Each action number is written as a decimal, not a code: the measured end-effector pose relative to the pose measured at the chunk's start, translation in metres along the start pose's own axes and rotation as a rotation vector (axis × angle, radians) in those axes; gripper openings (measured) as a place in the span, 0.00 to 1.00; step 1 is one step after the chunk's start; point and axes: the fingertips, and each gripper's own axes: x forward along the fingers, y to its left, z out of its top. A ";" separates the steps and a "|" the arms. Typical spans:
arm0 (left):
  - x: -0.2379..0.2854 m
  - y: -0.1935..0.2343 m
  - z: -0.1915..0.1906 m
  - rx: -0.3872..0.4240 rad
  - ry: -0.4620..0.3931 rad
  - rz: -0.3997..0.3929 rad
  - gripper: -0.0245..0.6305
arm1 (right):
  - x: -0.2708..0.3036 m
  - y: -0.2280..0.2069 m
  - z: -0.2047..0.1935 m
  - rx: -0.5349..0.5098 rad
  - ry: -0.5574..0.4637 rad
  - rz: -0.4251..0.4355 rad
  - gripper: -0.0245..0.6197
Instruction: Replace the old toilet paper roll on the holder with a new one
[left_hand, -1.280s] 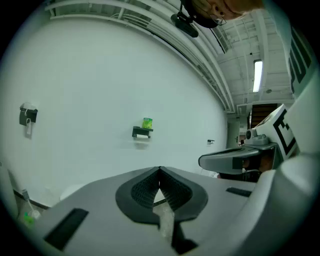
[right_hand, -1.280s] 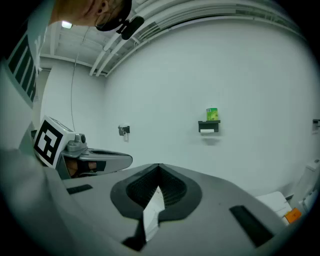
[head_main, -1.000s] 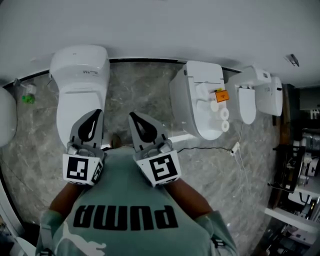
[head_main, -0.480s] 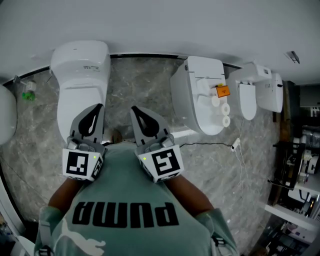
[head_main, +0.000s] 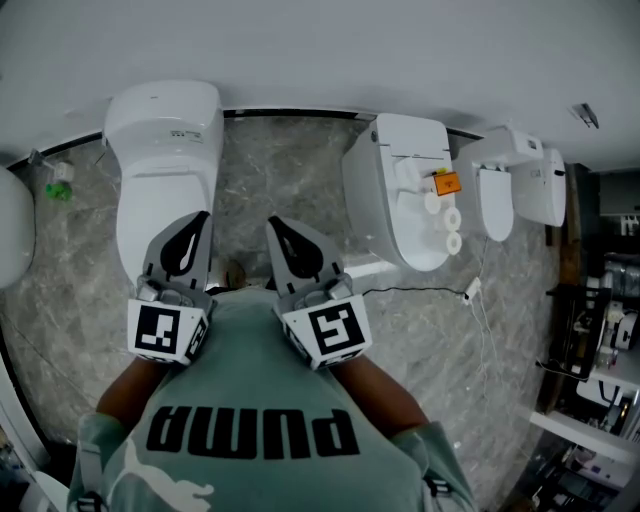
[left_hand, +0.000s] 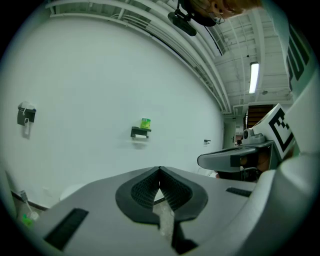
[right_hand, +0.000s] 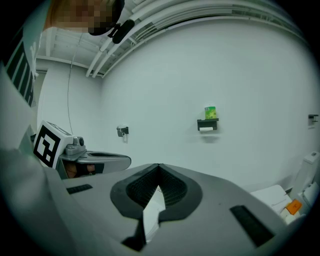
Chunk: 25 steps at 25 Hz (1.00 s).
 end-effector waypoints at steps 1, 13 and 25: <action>-0.001 -0.001 -0.002 -0.001 0.004 -0.001 0.04 | -0.001 0.001 -0.001 0.000 0.004 0.002 0.04; -0.005 -0.004 -0.009 -0.005 0.017 0.028 0.04 | -0.002 0.001 -0.008 0.001 0.012 0.025 0.04; 0.001 0.005 -0.003 0.010 0.015 0.140 0.04 | 0.015 -0.011 0.001 0.015 -0.008 0.106 0.04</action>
